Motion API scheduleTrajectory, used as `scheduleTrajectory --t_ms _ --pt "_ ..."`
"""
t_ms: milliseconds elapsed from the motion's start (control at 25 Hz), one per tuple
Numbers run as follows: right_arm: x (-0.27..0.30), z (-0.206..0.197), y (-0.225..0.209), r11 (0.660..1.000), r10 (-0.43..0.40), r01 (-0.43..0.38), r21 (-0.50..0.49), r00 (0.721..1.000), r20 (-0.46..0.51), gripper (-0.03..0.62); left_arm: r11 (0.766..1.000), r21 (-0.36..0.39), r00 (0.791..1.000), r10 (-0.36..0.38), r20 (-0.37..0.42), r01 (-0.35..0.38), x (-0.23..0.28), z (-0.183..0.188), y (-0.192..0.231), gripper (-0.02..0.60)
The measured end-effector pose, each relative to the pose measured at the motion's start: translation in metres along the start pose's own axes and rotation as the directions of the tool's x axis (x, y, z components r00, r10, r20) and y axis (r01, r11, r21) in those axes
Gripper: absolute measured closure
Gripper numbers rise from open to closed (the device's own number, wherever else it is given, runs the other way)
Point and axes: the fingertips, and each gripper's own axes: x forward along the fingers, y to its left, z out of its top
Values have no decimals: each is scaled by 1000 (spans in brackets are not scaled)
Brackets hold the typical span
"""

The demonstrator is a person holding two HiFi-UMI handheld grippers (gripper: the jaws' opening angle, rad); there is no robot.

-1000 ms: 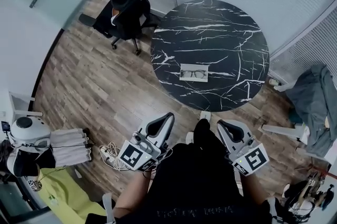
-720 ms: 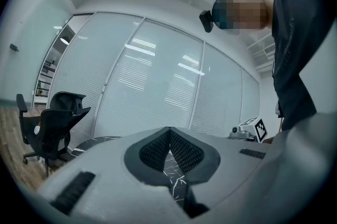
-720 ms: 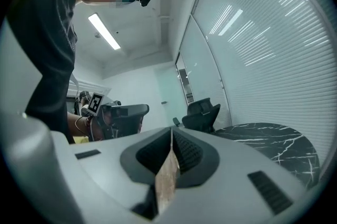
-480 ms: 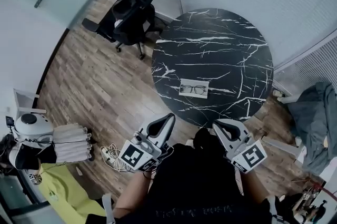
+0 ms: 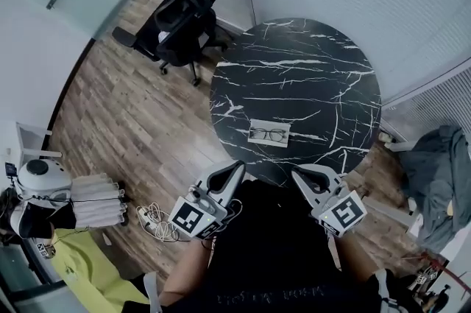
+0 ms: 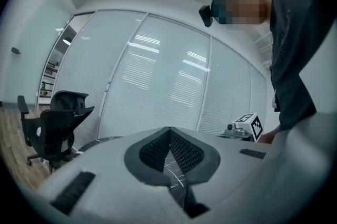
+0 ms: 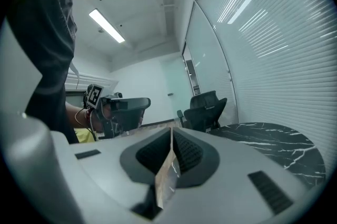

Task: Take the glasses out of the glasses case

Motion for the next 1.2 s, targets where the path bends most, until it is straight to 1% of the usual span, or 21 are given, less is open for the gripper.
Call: scheduleTrajectory --t_ms 120,200,320,520,640,760,840,1000,1080,1200 --pt "11 -5 -1 1000 -4 3 -18 1000 -29 562 1000 16 1000 -23 -17 23 5 -7 8 563" --pt "19 -9 -3 1000 -10 9 -17 999 -48 562 999 12 999 -43 -31 44 9 -13 14 563" --pt "32 -15 -7 1000 -10 9 -14 996 -84 562 998 -19 993 -66 -100 64 11 -25 21 563" --pt "50 -30 -14 999 -11 6 -34 988 -151 561 997 -28 992 -79 -101 77 12 -37 41 563" --pt "59 -44 -19 1000 -1 -3 -20 981 -192 561 996 -42 991 -80 -111 76 13 -40 46 563" --pt "69 -62 -24 1000 21 -26 -16 970 -244 560 995 -43 987 -92 -134 87 15 -47 49 563" --pt "74 -76 -29 999 22 -29 -20 960 -280 560 995 -44 985 -98 -142 93 14 -53 50 563" --pt "82 -98 -40 999 20 -30 -24 939 -343 560 992 -94 984 -98 -149 85 15 -54 51 563" --pt "87 -108 -44 999 22 -34 -28 930 -367 560 992 -90 984 -101 -149 88 13 -61 55 563" --pt "95 -124 -49 997 22 -52 -60 910 -415 560 992 -88 983 -100 -151 88 13 -68 61 563"
